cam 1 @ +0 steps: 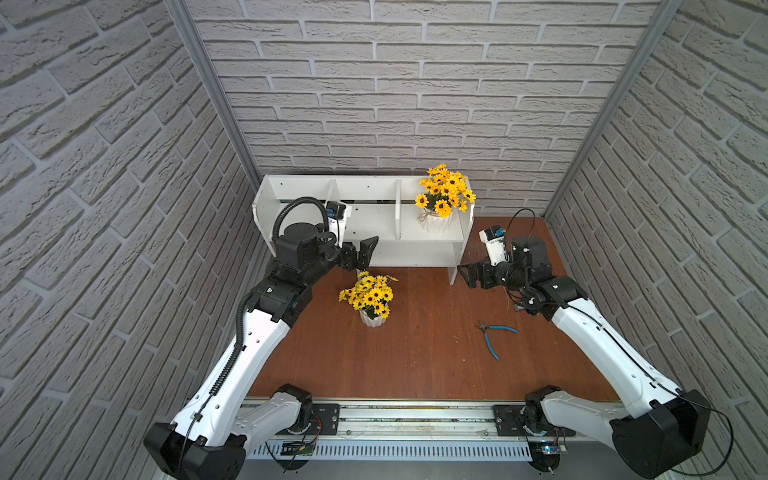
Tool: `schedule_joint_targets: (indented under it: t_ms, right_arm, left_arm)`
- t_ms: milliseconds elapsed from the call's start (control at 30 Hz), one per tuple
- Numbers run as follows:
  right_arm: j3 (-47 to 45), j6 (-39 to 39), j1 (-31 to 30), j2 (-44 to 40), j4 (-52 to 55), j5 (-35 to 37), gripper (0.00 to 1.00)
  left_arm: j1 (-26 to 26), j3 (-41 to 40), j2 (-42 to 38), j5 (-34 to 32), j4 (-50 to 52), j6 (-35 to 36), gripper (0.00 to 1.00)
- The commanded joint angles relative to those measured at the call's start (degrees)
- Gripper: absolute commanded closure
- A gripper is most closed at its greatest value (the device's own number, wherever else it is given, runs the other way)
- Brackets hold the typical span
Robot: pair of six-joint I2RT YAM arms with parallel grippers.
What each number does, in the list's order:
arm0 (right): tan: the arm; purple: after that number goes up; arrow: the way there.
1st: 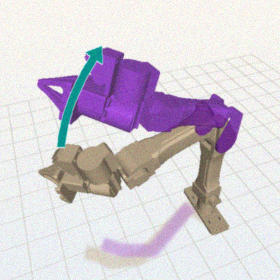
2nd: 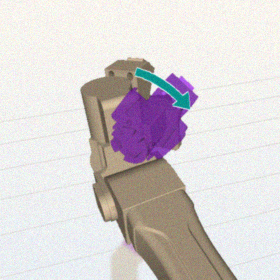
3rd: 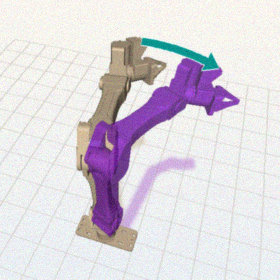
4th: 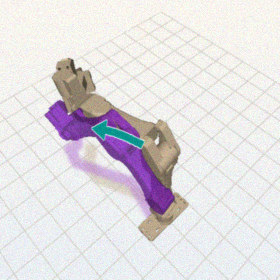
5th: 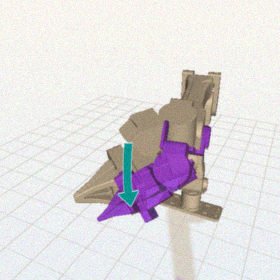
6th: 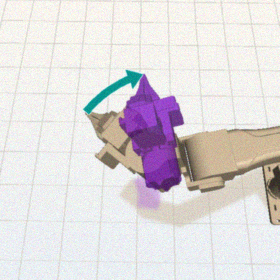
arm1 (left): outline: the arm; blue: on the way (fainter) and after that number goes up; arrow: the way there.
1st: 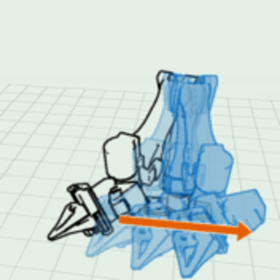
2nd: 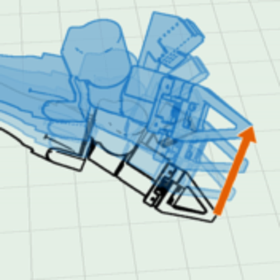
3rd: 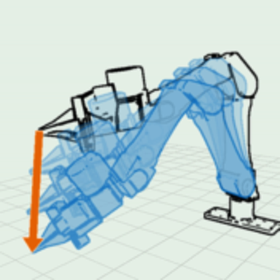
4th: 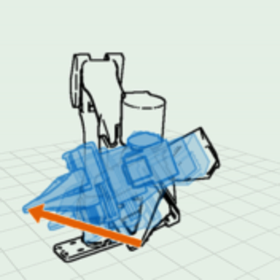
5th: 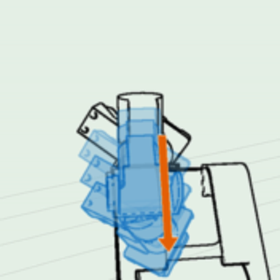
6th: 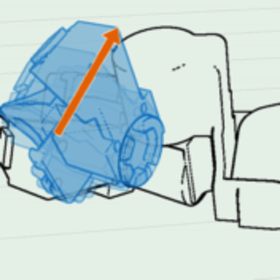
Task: Take the sunflower pots off the shelves
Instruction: Pick up the sunflower pot from the shelf.
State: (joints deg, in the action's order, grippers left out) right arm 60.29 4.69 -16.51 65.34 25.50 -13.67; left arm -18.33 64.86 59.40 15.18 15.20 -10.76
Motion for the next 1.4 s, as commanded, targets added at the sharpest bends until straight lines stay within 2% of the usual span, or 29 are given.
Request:
schedule_joint_targets:
  t_ms: [0, 67, 233, 467, 767, 933, 1367]
  right_arm:
    - [0.4, -2.4, -2.3, -1.6, -1.4, -7.6, 0.03]
    - [1.8, -2.9, -3.9, -1.4, 0.6, -8.1, 0.03]
    - [4.1, -3.1, -8.1, -1.8, 2.4, -5.1, 0.03]
    - [8.4, -2.5, -14.4, -0.9, -1.1, 8.0, 0.02]
    - [12.6, -3.0, -20.7, 7.4, -8.4, 25.0, 0.02]
    - [14.3, -2.6, -21.3, 11.1, -12.1, 31.6, 0.01]
    - [22.9, -1.7, -21.1, 23.7, -18.1, 37.2, 0.0]
  left_arm:
    - [2.3, -2.0, -1.9, 4.8, -4.7, -2.0, 0.02]
    - [3.0, -3.1, -2.6, 1.5, -4.9, -2.4, 0.02]
    - [3.3, -5.1, -3.4, -2.0, -5.5, -3.1, 0.02]
    - [3.4, -6.3, -3.8, -4.1, -6.4, -4.1, 0.02]
    - [3.4, -7.3, -4.7, -8.4, -6.3, -4.5, 0.02]
    - [3.3, -7.6, -5.0, -10.0, -6.6, -4.7, 0.02]
    - [3.4, -8.1, -4.8, -10.7, -7.0, -5.1, 0.02]
